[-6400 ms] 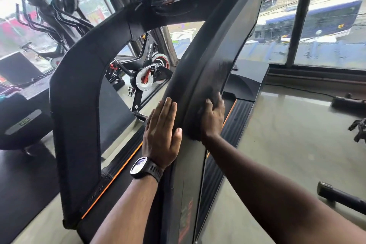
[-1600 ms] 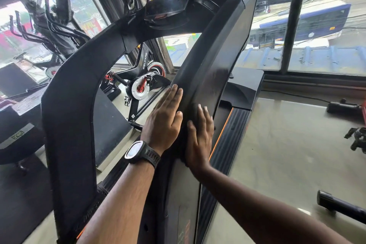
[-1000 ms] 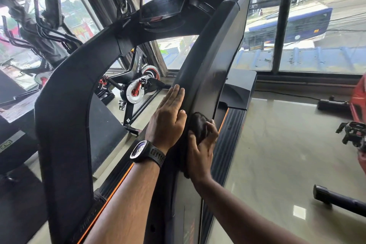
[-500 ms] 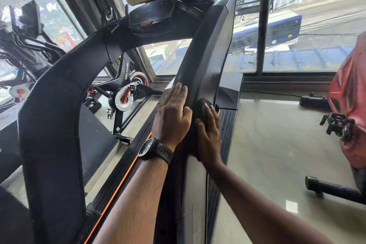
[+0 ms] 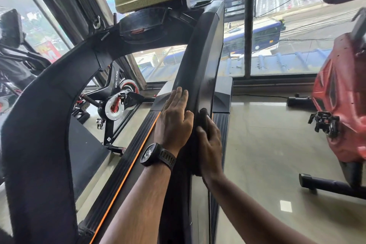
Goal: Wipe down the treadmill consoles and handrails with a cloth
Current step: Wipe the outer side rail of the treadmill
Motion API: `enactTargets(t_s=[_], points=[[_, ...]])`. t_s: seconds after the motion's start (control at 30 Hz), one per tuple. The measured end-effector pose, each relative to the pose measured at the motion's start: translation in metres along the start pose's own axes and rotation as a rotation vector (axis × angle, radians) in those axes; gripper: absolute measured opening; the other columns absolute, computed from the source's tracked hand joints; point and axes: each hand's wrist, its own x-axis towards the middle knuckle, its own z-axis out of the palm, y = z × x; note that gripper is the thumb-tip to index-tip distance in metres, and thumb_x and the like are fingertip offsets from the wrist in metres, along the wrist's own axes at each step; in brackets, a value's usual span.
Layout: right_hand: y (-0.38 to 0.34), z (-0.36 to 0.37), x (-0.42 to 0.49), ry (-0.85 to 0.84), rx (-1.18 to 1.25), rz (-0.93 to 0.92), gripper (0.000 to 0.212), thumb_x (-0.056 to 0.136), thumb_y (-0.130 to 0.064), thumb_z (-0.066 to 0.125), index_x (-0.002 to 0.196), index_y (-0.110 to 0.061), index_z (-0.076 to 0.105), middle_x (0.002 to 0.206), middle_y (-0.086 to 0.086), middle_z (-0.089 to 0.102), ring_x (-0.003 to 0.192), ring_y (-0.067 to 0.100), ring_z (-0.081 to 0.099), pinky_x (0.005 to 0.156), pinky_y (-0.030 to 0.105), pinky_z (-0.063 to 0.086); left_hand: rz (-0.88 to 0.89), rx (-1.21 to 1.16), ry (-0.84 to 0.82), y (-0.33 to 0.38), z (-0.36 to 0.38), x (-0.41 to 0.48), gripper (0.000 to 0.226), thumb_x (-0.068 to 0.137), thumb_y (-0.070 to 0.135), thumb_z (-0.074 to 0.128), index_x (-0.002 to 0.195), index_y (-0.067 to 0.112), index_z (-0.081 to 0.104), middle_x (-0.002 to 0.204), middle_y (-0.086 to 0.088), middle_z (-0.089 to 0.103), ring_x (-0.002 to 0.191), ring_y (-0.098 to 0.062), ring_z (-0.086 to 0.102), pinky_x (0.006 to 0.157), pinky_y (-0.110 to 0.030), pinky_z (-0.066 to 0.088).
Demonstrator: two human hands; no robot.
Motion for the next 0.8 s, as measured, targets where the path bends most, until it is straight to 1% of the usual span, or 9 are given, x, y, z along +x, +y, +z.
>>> enactTargets(t_s=[0.07, 0.13, 0.27, 0.3, 0.37, 0.47, 0.63, 0.73, 0.8], points=[[-0.004, 0.002, -0.005, 0.004, 0.007, -0.161, 0.054, 0.094, -0.045, 0.054, 0.147, -0.037, 0.05, 0.152, -0.013, 0.046, 0.145, 0.007, 0.038, 0.12, 0.039, 0.031, -0.002, -0.008, -0.006, 0.0, -0.001, 0.0, 0.068, 0.087, 0.024, 0.039, 0.154, 0.015, 0.038, 0.163, 0.0, 0.028, 0.152, -0.008, 0.018, 0.121, -0.021, 0.014], [-0.001, 0.003, 0.008, 0.002, -0.041, -0.226, 0.05, 0.096, -0.04, 0.053, 0.146, -0.039, 0.05, 0.153, -0.011, 0.047, 0.146, 0.009, 0.038, 0.12, 0.042, 0.032, -0.003, -0.008, -0.003, 0.001, -0.001, 0.0, 0.068, 0.087, 0.024, 0.039, 0.154, 0.015, 0.038, 0.163, 0.0, 0.028, 0.152, -0.008, 0.018, 0.121, -0.023, 0.016], [0.002, -0.001, 0.016, 0.016, -0.085, 0.07, 0.05, 0.1, -0.04, 0.049, 0.15, -0.041, 0.045, 0.152, -0.01, 0.046, 0.142, 0.012, 0.043, 0.118, 0.041, 0.036, -0.003, -0.022, -0.002, 0.001, -0.001, -0.001, 0.067, 0.087, 0.023, 0.04, 0.153, 0.014, 0.039, 0.163, -0.002, 0.029, 0.152, -0.009, 0.019, 0.122, -0.023, 0.017], [-0.001, -0.001, 0.007, 0.01, -0.075, 0.087, 0.051, 0.1, -0.04, 0.05, 0.151, -0.039, 0.044, 0.152, -0.011, 0.045, 0.141, 0.011, 0.043, 0.117, 0.04, 0.036, -0.004, -0.02, -0.004, 0.001, -0.001, -0.001, 0.067, 0.087, 0.023, 0.04, 0.153, 0.014, 0.039, 0.162, -0.002, 0.029, 0.151, -0.009, 0.02, 0.121, -0.021, 0.015], [-0.007, 0.001, -0.01, 0.013, -0.046, -0.072, 0.054, 0.097, -0.042, 0.052, 0.15, -0.036, 0.047, 0.152, -0.016, 0.045, 0.142, 0.005, 0.04, 0.117, 0.036, 0.034, -0.008, -0.017, -0.002, 0.0, -0.001, -0.001, 0.066, 0.087, 0.023, 0.04, 0.153, 0.014, 0.039, 0.162, -0.001, 0.029, 0.151, -0.008, 0.02, 0.12, -0.019, 0.013], [-0.008, 0.002, -0.005, -0.022, -0.065, -0.239, 0.053, 0.095, -0.043, 0.054, 0.147, -0.034, 0.05, 0.153, -0.015, 0.044, 0.145, 0.01, 0.038, 0.118, 0.042, 0.034, -0.01, -0.024, 0.002, 0.001, -0.001, -0.001, 0.066, 0.087, 0.022, 0.041, 0.153, 0.014, 0.039, 0.162, -0.001, 0.029, 0.151, -0.008, 0.02, 0.121, -0.02, 0.014], [-0.002, -0.002, 0.002, -0.028, -0.079, 0.04, 0.06, 0.09, -0.057, 0.047, 0.149, -0.044, 0.042, 0.151, -0.019, 0.042, 0.14, 0.006, 0.041, 0.117, 0.044, 0.037, -0.012, -0.01, 0.006, 0.001, 0.0, -0.002, 0.065, 0.089, 0.022, 0.041, 0.153, 0.014, 0.04, 0.162, -0.002, 0.03, 0.151, -0.008, 0.02, 0.121, -0.019, 0.014], [-0.007, 0.0, -0.007, -0.042, -0.093, -0.169, 0.059, 0.092, -0.05, 0.051, 0.15, -0.038, 0.045, 0.153, -0.017, 0.042, 0.143, 0.005, 0.038, 0.118, 0.035, 0.032, -0.014, 0.003, 0.007, 0.002, 0.0, -0.002, 0.064, 0.089, 0.021, 0.042, 0.153, 0.014, 0.039, 0.162, -0.002, 0.03, 0.151, -0.008, 0.02, 0.119, -0.017, 0.013], [-0.001, -0.001, 0.013, -0.048, -0.128, -0.208, 0.057, 0.094, -0.046, 0.051, 0.15, -0.036, 0.046, 0.154, -0.015, 0.042, 0.144, 0.007, 0.038, 0.117, 0.038, 0.033, -0.011, 0.006, 0.012, 0.002, 0.0, -0.002, 0.064, 0.089, 0.021, 0.042, 0.152, 0.013, 0.04, 0.162, -0.003, 0.032, 0.151, -0.009, 0.022, 0.12, -0.016, 0.013]])
